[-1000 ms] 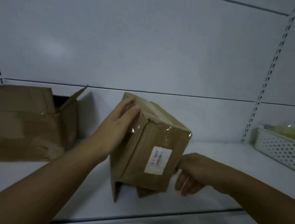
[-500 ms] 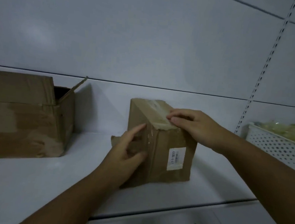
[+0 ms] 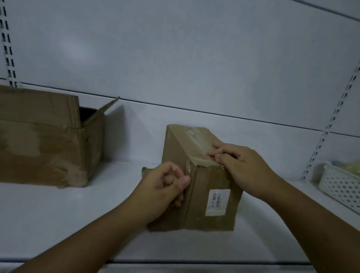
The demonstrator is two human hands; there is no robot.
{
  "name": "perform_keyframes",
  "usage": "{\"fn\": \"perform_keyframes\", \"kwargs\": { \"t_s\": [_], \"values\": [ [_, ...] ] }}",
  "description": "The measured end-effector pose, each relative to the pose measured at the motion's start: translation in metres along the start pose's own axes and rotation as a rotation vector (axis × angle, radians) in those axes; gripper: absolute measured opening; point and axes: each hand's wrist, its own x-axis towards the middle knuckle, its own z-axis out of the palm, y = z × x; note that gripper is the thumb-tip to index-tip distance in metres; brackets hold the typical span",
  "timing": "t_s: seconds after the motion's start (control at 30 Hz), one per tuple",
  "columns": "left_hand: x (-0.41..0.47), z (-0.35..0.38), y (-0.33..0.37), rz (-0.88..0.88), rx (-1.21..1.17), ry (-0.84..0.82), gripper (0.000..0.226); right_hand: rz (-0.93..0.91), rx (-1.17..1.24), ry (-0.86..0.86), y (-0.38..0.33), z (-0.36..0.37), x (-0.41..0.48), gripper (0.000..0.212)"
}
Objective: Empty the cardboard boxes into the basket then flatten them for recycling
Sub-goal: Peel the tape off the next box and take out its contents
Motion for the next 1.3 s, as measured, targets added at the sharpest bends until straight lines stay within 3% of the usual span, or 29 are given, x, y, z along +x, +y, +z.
{"fn": "perform_keyframes", "kwargs": {
  "t_s": [0.13,0.27,0.4,0.5,0.57,0.77,0.8,0.87,0.93,1.03,1.2,1.3],
  "values": [
    [0.006,-0.005,0.010,0.091,0.186,-0.091,0.017,-0.027,-0.035,-0.013,0.001,-0.001,0.000,0.022],
    [0.008,-0.023,0.032,0.175,0.581,-0.166,0.020,-0.022,-0.077,-0.024,0.000,-0.003,-0.002,0.027],
    [0.014,-0.037,0.082,0.059,0.866,-0.349,0.020,-0.028,-0.117,-0.043,-0.001,-0.003,-0.003,0.031],
    [0.025,-0.033,0.119,-0.070,0.843,-0.423,0.020,-0.064,-0.146,-0.032,0.000,-0.003,-0.003,0.033],
    [0.033,-0.024,0.134,-0.065,0.853,-0.442,0.021,-0.101,-0.173,-0.016,0.002,-0.002,-0.003,0.034],
    [0.062,0.013,0.130,0.111,0.878,-0.307,0.027,-0.265,-0.197,0.043,0.003,0.001,-0.005,0.061],
    [0.066,0.018,0.125,0.136,0.859,-0.278,0.027,-0.289,-0.145,0.072,0.005,0.003,-0.007,0.060],
    [0.070,0.024,0.113,0.175,0.835,-0.231,0.024,-0.276,-0.038,0.110,0.009,0.003,-0.010,0.036],
    [0.072,0.028,0.099,0.207,0.823,-0.163,0.022,-0.223,0.061,0.055,0.010,-0.002,-0.010,0.021],
    [0.068,0.032,0.078,0.253,0.709,0.049,0.022,-0.179,0.150,-0.023,0.003,-0.008,-0.010,0.020],
    [0.042,0.036,0.058,0.293,0.282,0.303,0.013,-0.145,-0.014,-0.029,-0.010,-0.011,-0.007,0.021],
    [0.023,0.044,0.034,0.374,0.384,0.328,0.019,-0.134,0.085,0.026,-0.005,-0.004,-0.006,0.020]
  ]
}}
